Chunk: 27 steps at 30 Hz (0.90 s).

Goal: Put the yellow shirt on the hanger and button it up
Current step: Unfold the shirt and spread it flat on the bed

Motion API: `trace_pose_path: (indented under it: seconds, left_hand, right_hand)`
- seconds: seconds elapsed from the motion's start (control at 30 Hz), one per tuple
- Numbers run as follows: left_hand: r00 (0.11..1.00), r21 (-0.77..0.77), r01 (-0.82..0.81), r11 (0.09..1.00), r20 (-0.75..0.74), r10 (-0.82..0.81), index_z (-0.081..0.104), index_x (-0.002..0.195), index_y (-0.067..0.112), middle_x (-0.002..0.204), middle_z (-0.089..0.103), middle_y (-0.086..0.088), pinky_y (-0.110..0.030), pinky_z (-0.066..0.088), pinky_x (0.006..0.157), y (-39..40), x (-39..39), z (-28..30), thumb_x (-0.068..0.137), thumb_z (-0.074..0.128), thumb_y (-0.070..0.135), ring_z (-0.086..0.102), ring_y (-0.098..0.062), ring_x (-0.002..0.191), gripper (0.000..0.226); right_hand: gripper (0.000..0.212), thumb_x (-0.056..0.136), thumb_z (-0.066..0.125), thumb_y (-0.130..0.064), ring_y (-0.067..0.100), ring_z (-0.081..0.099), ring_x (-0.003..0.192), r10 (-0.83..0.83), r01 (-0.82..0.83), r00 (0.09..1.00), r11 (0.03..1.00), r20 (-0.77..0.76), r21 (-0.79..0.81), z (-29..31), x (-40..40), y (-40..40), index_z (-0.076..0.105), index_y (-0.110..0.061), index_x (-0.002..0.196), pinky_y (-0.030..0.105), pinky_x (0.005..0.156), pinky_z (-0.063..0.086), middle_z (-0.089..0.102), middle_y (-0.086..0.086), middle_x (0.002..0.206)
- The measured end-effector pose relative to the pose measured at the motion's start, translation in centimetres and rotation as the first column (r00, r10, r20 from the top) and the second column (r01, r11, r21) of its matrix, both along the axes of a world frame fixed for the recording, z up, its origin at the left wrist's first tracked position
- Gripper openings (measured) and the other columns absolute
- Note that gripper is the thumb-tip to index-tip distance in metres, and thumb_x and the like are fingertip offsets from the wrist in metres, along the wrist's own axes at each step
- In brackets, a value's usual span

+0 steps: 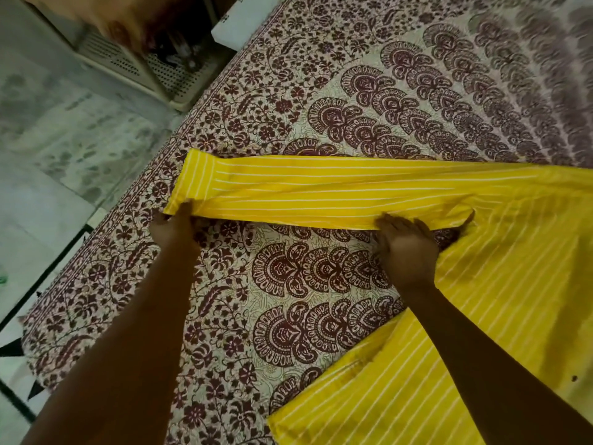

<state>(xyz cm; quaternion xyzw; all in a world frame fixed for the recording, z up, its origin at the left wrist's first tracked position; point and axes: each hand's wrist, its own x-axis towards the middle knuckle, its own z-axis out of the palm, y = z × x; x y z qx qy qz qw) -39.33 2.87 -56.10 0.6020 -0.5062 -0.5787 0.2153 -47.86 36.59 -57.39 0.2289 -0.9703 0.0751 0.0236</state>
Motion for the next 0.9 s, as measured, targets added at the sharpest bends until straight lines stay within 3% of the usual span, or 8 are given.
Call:
trace_pose_path:
  seconds: [0.07,0.17,0.3,0.4,0.53,0.63,0.8,0.9]
  left_hand:
    - [1.000,-0.036,-0.009,0.999,0.016,0.010,0.051,0.102,0.010,0.099,0.059,-0.005,-0.025,0.054,0.061,0.0,-0.1,-0.2,0.080,0.070,0.014,0.060,-0.019,0.080,0.029]
    - [0.952,-0.234,0.154,0.960,0.294,-0.081,0.043,0.117,0.011,0.123,0.050,-0.011,-0.035,0.052,0.084,-0.1,-0.1,0.1,0.077,0.068,0.009,0.054,-0.025,0.098,0.047]
    - [0.808,-0.488,0.483,0.727,0.568,-0.156,0.047,0.122,0.015,0.130,0.044,-0.017,-0.043,0.034,0.099,0.3,-1.7,1.5,0.078,0.059,0.015,0.041,-0.032,0.122,0.046]
    - [0.817,-0.453,0.513,0.729,0.518,-0.253,0.043,0.131,0.024,0.140,0.038,-0.014,-0.048,0.027,0.105,0.0,-4.0,1.7,0.086,0.056,0.028,0.034,-0.034,0.130,0.046]
    - [0.838,-0.363,0.526,0.769,0.375,-0.396,0.028,0.142,0.030,0.139,0.033,-0.021,-0.047,0.038,0.104,-1.5,-6.2,1.4,0.091,0.048,0.046,0.039,-0.036,0.128,0.057]
    - [0.754,-0.312,0.653,0.690,0.353,-0.554,0.040,0.134,0.023,0.123,0.054,-0.019,-0.041,0.053,0.078,-2.1,-7.2,1.1,0.091,0.052,0.039,0.061,-0.029,0.094,0.047]
    - [0.684,-0.307,0.727,0.614,0.409,-0.604,0.063,0.092,0.024,0.083,0.062,-0.004,-0.016,0.039,0.044,-2.7,-7.4,0.6,0.088,0.061,0.032,0.051,0.006,0.046,0.009]
    - [0.630,-0.303,0.776,0.553,0.374,-0.680,0.052,0.117,0.035,0.113,0.061,-0.015,-0.032,0.049,0.070,-4.0,-6.9,1.1,0.087,0.059,0.042,0.061,-0.018,0.082,0.032]
  right_hand:
    - [0.035,0.080,0.045,-0.016,0.028,0.067,0.099,0.018,-0.017,0.999,0.999,0.031,-0.038,-0.9,0.3,0.7,0.068,-0.010,0.106,0.047,0.090,0.048,0.069,0.010,0.112]
    - [0.048,0.083,0.033,-0.024,0.031,0.059,0.113,0.051,-0.050,0.996,0.999,0.075,-0.016,-1.4,1.5,1.4,0.060,-0.011,0.120,0.048,0.096,0.045,0.059,0.011,0.129]
    - [0.050,0.084,0.032,-0.027,0.033,0.055,0.118,0.057,-0.053,0.990,0.998,0.129,-0.039,-1.3,1.9,1.5,0.057,-0.010,0.124,0.049,0.099,0.042,0.054,0.014,0.134]
    - [0.049,0.087,0.032,-0.029,0.033,0.051,0.123,0.058,-0.051,0.991,0.997,0.118,-0.059,-1.4,1.9,1.2,0.053,-0.011,0.127,0.046,0.103,0.035,0.050,0.014,0.138]
    - [0.048,0.087,0.034,-0.029,0.030,0.044,0.129,0.088,-0.081,0.994,0.992,0.065,-0.099,-1.5,1.9,0.0,0.043,-0.014,0.132,0.043,0.105,0.023,0.045,0.014,0.142]
    - [0.048,0.088,0.035,-0.028,0.027,0.036,0.131,0.115,-0.107,0.992,0.986,0.056,-0.130,-1.6,2.0,-0.9,0.036,-0.017,0.135,0.043,0.107,0.022,0.041,0.013,0.145]
    - [0.050,0.088,0.034,-0.028,0.027,0.036,0.132,0.145,-0.135,0.986,0.983,0.077,-0.122,-1.9,1.6,-1.9,0.034,-0.017,0.137,0.044,0.108,0.024,0.038,0.011,0.147]
    - [0.050,0.090,0.034,-0.028,0.028,0.036,0.134,0.159,-0.147,0.982,0.982,0.102,-0.120,-1.8,1.3,-2.5,0.036,-0.016,0.139,0.045,0.108,0.026,0.036,0.012,0.148]
